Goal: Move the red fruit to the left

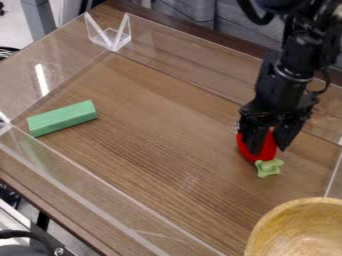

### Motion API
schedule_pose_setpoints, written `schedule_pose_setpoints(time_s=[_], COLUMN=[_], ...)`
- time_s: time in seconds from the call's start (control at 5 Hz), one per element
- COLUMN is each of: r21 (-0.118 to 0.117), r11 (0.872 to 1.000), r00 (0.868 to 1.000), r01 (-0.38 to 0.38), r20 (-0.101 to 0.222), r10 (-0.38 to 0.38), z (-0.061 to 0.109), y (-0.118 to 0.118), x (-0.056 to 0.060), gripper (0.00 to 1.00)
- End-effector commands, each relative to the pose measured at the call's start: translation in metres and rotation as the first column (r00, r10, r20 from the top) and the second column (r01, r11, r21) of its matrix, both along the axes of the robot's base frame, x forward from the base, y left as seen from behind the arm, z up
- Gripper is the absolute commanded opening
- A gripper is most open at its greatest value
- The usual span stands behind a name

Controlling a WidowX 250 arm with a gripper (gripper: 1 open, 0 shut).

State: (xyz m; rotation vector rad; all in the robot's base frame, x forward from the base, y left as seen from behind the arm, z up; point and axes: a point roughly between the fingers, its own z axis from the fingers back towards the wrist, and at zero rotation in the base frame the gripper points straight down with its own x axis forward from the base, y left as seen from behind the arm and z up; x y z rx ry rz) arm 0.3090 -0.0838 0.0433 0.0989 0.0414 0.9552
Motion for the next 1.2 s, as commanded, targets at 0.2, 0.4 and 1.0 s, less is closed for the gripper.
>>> schedule_pose_setpoints(time_s=[0.2, 0.4, 1.0], r21=[-0.067, -0.096, -0.114], r11=[0.996, 0.995, 0.993], r00=[0.994, 0.991, 0.991], r01=[0.063, 0.042, -0.016], r20=[0.093, 0.130, 0.128], r10=[-0.056, -0.029, 0.030], z=[0.047, 0.083, 0.111], y=[0.002, 0.022, 0.001], x=[0.008, 0.001, -0.011], gripper=[0.00, 0.00, 0.00])
